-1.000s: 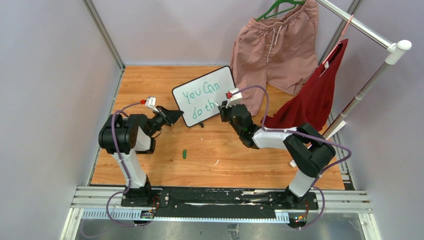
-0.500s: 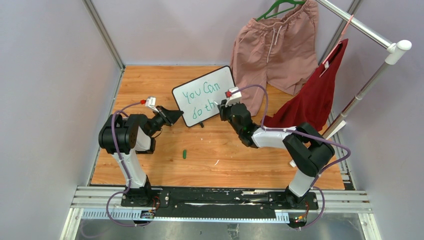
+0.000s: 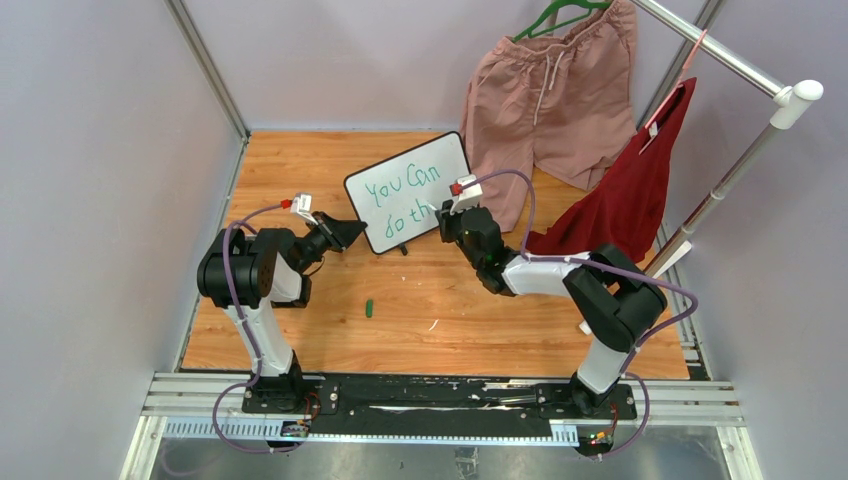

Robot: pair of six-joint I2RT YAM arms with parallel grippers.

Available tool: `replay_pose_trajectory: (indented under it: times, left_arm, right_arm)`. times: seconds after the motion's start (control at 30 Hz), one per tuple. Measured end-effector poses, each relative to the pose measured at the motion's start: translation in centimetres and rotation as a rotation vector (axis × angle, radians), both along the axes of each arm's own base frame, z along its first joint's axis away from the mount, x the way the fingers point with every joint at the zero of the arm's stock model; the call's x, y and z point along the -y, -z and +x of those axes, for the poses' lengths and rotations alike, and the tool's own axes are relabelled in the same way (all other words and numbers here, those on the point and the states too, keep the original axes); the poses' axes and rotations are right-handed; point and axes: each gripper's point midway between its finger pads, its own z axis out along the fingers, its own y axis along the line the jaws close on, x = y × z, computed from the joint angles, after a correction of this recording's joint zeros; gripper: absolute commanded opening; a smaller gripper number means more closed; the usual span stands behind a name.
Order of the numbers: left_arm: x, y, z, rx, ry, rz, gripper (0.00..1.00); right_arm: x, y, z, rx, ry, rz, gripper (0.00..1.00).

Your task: Write a sentence on the whiteboard

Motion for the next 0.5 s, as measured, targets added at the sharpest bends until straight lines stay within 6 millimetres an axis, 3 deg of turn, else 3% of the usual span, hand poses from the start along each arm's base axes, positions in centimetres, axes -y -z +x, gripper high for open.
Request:
replay_pose_trajectory:
  times: [0.5]
  left_arm:
    - [0.00,-0.01,0.01,0.000,0.000,0.000,0.00]
  right_arm:
    - [0.08,0.07,0.10,0.003,0.006,0.002,0.00]
